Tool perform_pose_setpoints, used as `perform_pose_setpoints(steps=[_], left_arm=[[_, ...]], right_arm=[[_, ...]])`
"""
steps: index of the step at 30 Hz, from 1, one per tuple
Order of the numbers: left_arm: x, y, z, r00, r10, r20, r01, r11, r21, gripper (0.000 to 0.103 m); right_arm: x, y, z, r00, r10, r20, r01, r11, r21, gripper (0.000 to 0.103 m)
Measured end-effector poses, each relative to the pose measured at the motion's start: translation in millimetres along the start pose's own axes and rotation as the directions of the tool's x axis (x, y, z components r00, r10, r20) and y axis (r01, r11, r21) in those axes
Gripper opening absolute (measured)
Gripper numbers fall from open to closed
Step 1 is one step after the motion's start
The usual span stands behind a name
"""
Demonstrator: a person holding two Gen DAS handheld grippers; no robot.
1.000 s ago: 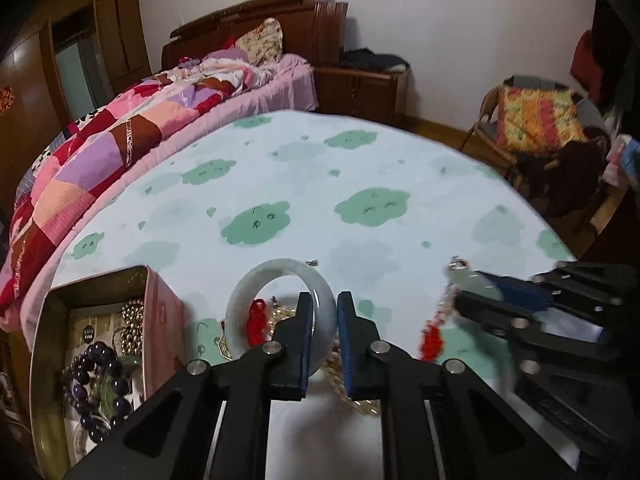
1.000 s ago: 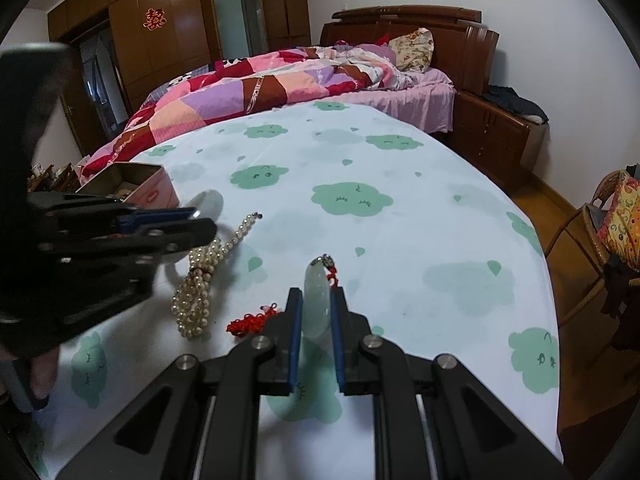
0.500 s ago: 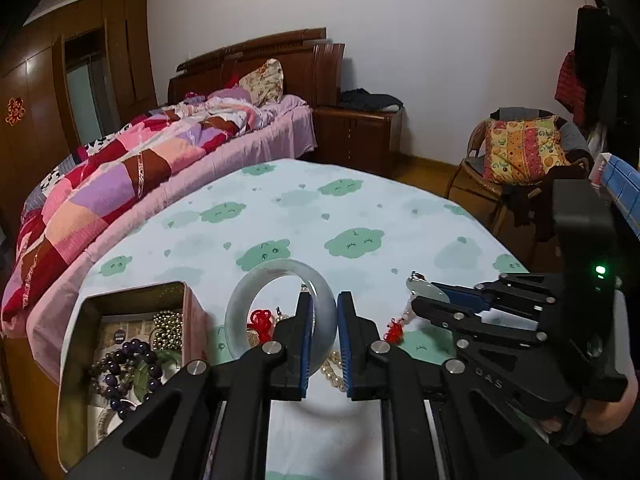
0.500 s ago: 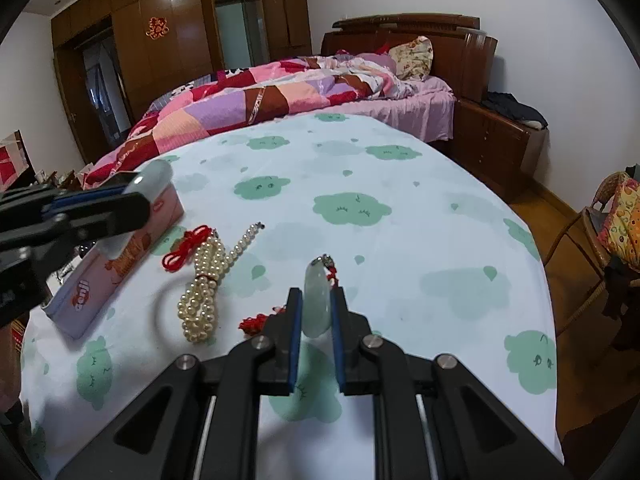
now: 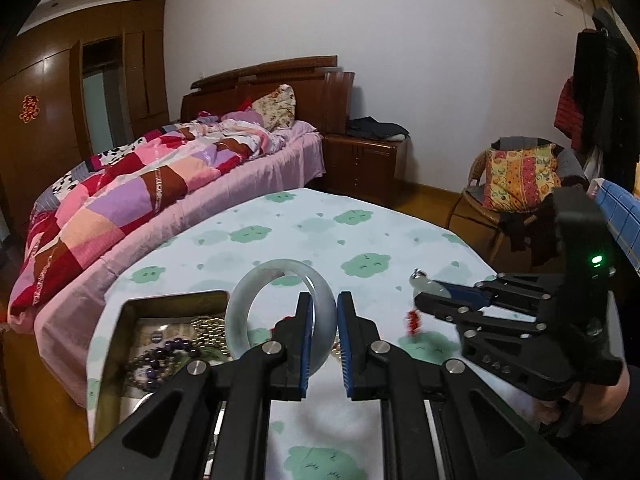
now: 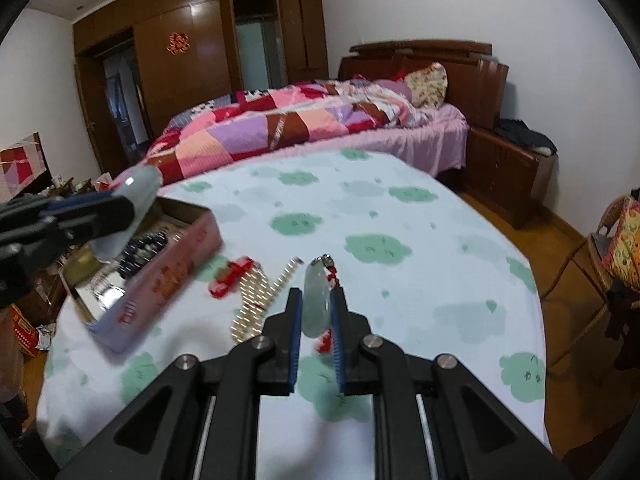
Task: Organize jewelry
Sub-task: 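Carry the white bangle and jade pendant over the tin box with both tools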
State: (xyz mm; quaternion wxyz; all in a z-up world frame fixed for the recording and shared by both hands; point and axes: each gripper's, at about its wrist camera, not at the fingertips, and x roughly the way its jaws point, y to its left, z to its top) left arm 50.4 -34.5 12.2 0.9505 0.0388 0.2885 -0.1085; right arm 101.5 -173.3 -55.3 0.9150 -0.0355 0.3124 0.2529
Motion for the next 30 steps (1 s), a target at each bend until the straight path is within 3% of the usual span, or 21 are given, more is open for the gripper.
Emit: perform_pose_setpoints(steps=[14, 30], left_arm=[[-18, 49, -10, 0.996, 0.086, 0.006, -0.085, 0.994, -0.071, 0.012], [-24, 94, -29, 0.99, 0.143, -0.016, -0.144, 0.98, -0.14, 0.012]], right_arm=[[-12, 45, 44, 0.991, 0.104, 0.08, -0.097, 0.992, -0.079, 0.016], [7, 108, 73, 0.972, 0.217, 0.093, -0.197, 0.963, -0.186, 0.016]])
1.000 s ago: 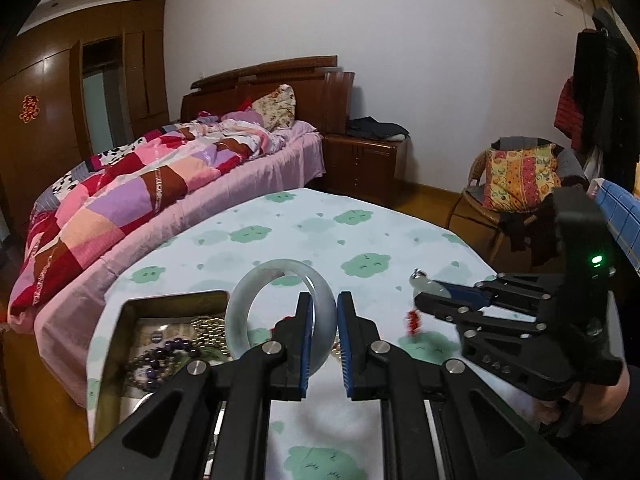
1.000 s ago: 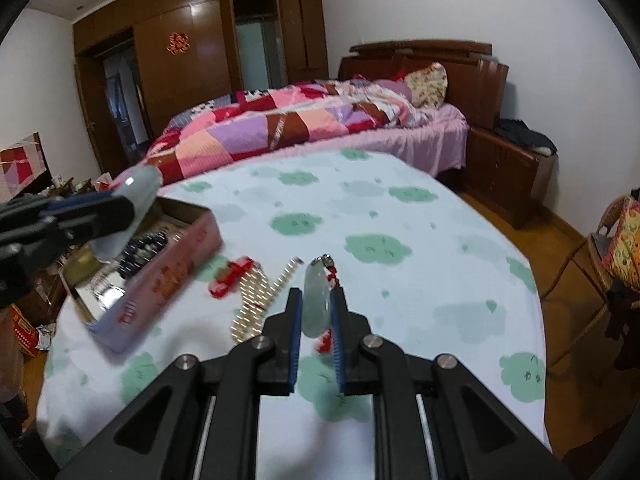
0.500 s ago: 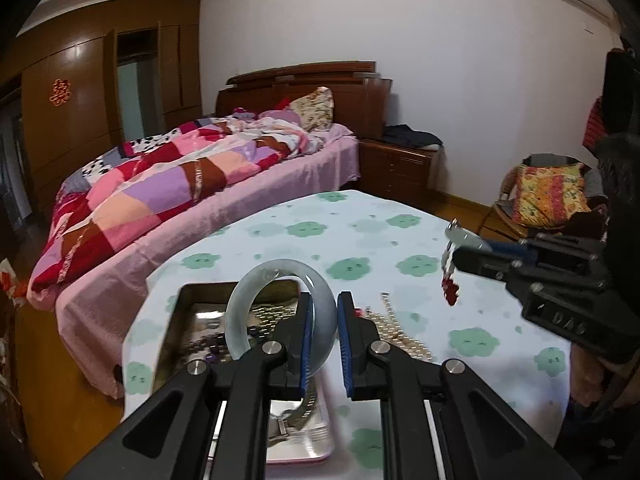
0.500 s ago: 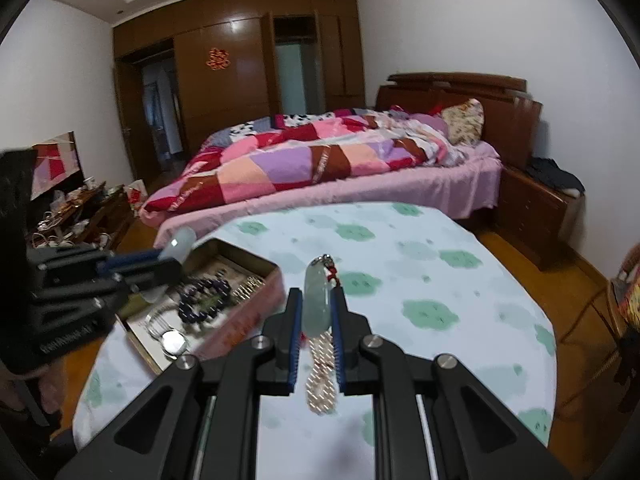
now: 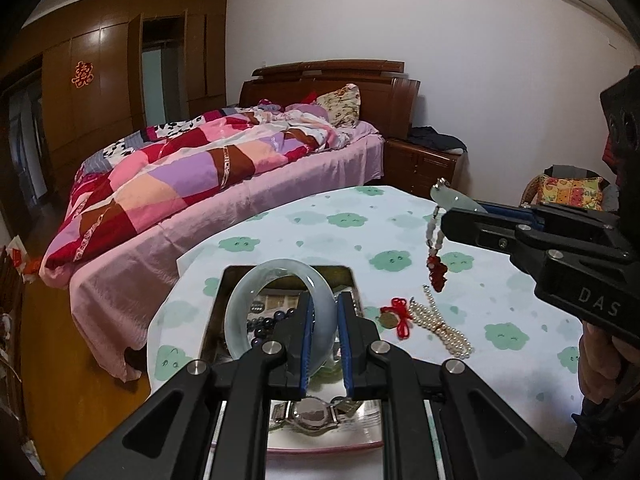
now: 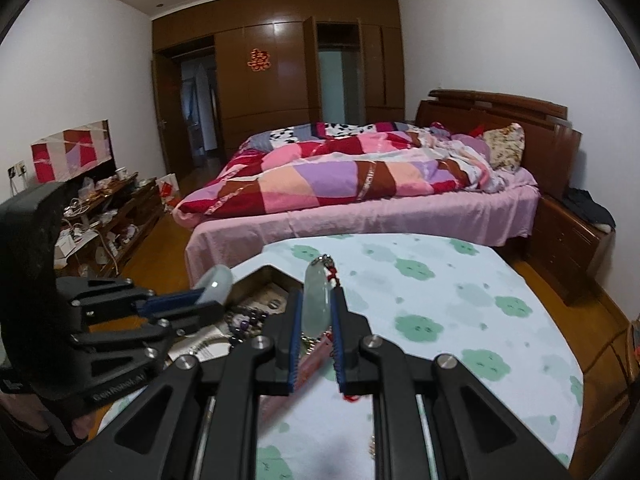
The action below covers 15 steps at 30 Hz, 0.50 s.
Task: Organize jewelry
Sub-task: 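Carry the white bangle and jade pendant over the tin box with both tools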
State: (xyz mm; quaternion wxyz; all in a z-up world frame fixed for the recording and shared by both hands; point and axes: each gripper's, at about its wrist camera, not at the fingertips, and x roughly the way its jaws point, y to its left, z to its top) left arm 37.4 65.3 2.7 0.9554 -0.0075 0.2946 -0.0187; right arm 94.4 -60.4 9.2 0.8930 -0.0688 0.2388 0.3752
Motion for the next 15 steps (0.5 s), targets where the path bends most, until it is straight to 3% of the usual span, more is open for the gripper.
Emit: perform_pose_setpoints(steps=[15], left_arm=[[12, 20, -12, 1.0, 0.002, -0.028, -0.004, 0.999, -0.051, 0.012]], right_arm=[[25, 34, 4, 0.998, 0.062, -0.017, -0.063, 0.997, -0.043, 0.016]])
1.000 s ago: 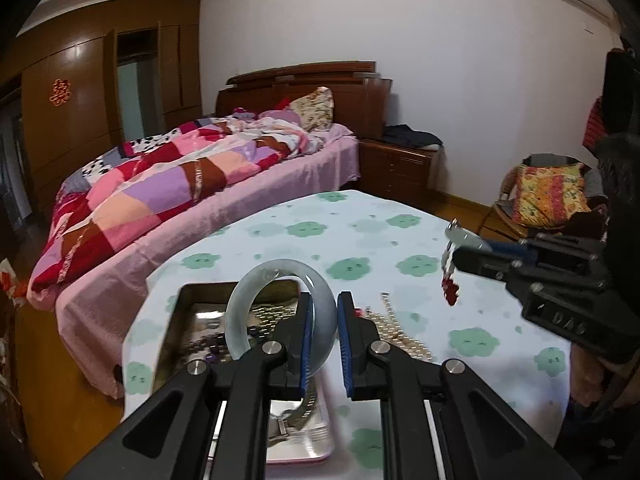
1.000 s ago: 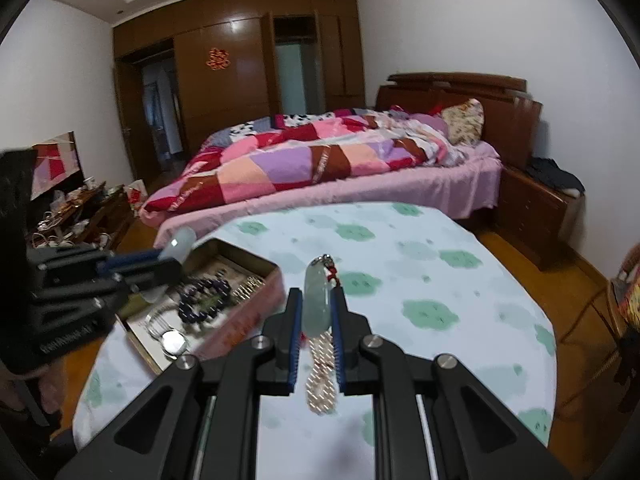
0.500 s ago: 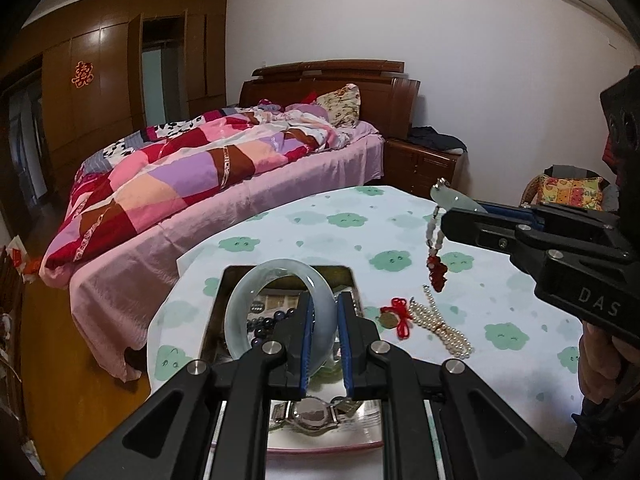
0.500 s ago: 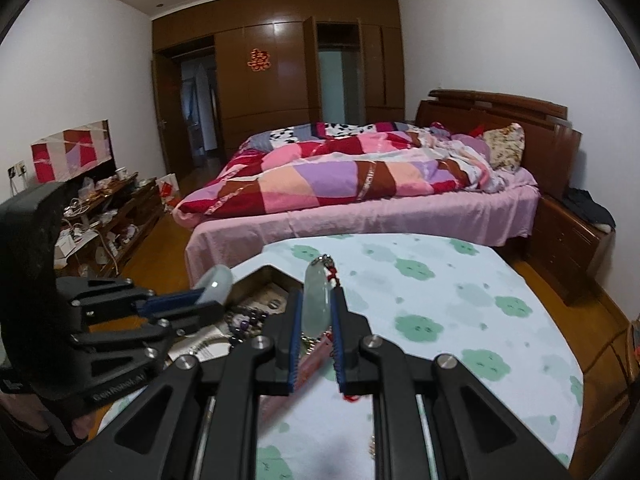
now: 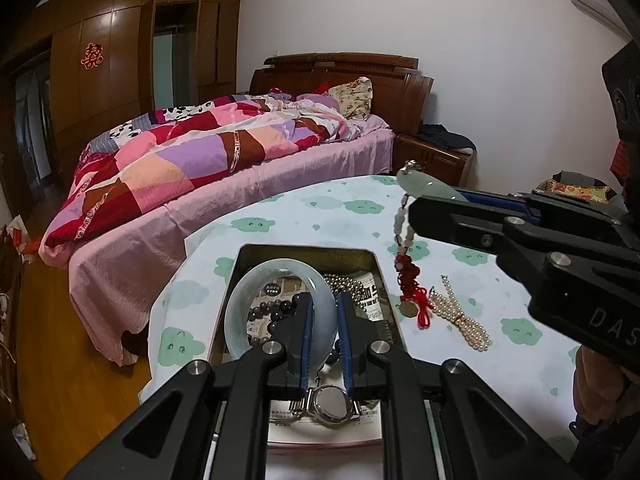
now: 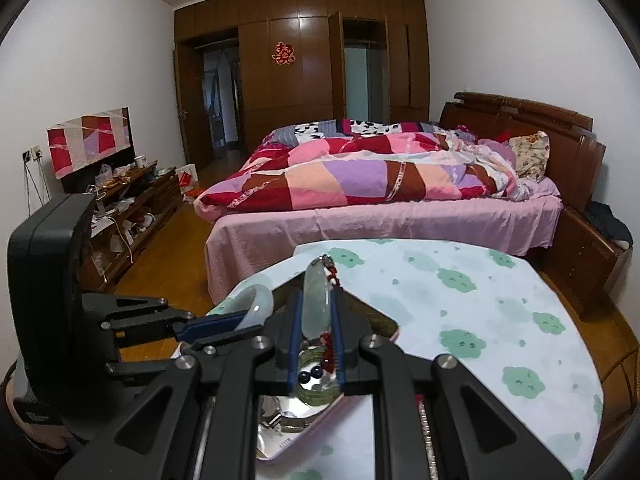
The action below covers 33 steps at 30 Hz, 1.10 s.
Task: Organize jewelry
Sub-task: 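Carry the white bangle and jade pendant over the tin box with both tools, then lower the bangle and pendant into the tin and open both tools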
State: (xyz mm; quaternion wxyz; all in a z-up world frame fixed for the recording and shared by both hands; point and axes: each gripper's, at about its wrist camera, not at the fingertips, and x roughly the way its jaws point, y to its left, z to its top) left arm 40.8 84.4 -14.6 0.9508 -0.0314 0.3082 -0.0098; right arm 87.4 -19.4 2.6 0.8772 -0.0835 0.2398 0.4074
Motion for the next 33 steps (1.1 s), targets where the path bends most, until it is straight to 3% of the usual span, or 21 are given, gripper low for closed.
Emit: perform_pose_setpoints(steps=[15, 33], left_arm=[[15, 10, -13, 0.999, -0.003, -0.04, 0.002, 1.0, -0.014, 0.012], [37, 4, -23, 0.996, -0.001, -0.094, 0.004, 0.999, 0.034, 0.012]], right_arm=[[27, 12, -16, 0.997, 0.017, -0.073, -0.017, 1.0, 0.002, 0.016], [53, 8, -33, 0.988, 0.016, -0.156, -0.011, 0.999, 0.034, 0.016]])
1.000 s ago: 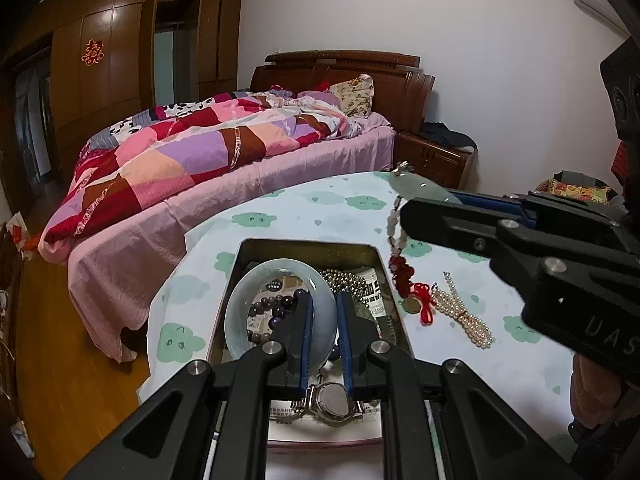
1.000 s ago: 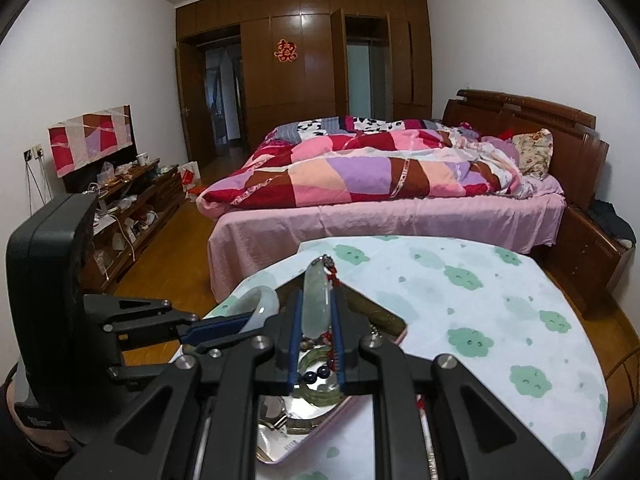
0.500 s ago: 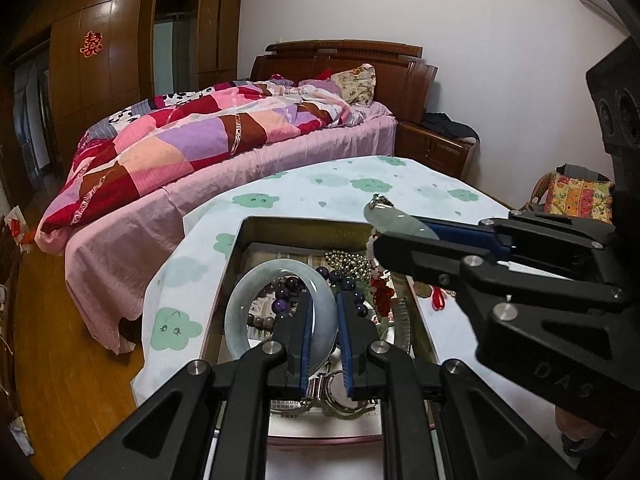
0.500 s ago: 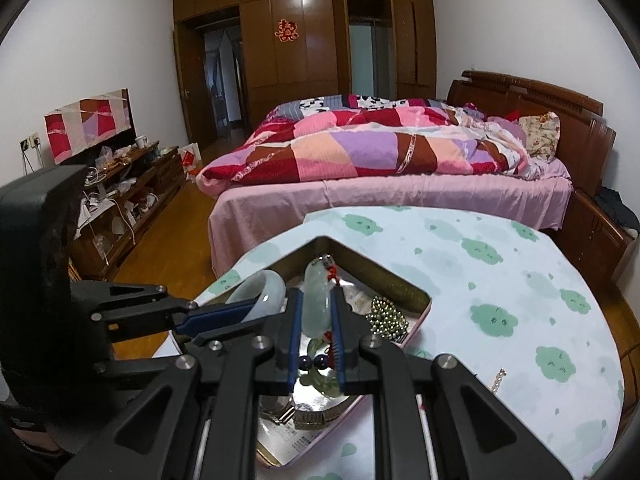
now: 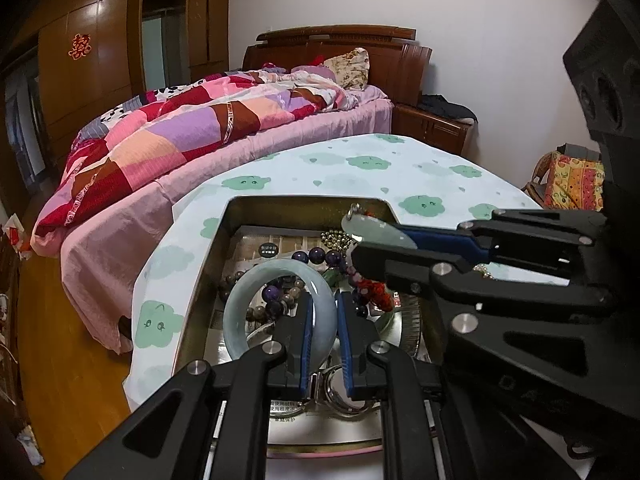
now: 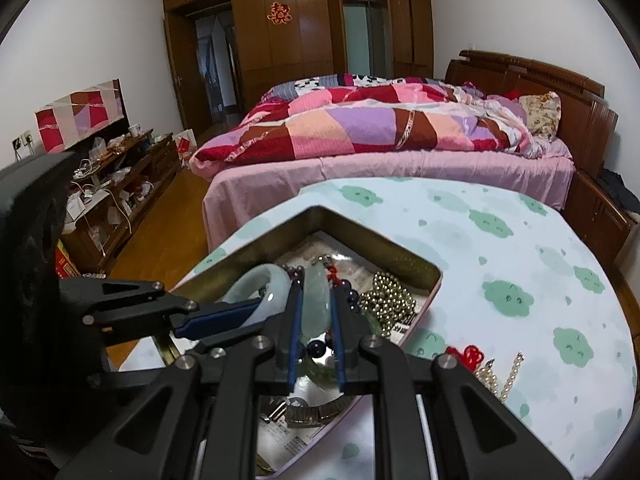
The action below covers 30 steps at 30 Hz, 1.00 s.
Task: Organize jewelry
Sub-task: 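Lower the bangle and pendant into the tin and open both tools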
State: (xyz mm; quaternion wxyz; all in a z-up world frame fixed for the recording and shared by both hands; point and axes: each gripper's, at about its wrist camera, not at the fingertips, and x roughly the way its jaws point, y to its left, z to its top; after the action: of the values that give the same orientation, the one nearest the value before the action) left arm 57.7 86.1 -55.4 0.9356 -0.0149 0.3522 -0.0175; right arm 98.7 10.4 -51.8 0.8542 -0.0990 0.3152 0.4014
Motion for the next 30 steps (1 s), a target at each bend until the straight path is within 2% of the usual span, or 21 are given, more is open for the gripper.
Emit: perform_pose_setpoints(steps=[9, 19, 30], left_arm=[[8, -4, -4, 1.0, 0.004, -0.02, -0.004, 1.0, 0.031, 0.011], [12, 1, -6, 1.0, -0.005, -0.026, 0.005, 1.0, 0.023, 0.011], [18, 4, -8, 0.999, 0.028, -0.041, -0.026, 0.999, 0.029, 0.011]], right_arm=[[9, -6, -7, 0.999, -0.003, -0.04, 0.004, 1.0, 0.02, 0.016], [15, -10, -9, 0.998, 0.002, -0.064, 0.0, 0.999, 0.039, 0.017], [23, -14, -13, 0.995, 0.011, -0.095, -0.006, 0.999, 0.052, 0.017]])
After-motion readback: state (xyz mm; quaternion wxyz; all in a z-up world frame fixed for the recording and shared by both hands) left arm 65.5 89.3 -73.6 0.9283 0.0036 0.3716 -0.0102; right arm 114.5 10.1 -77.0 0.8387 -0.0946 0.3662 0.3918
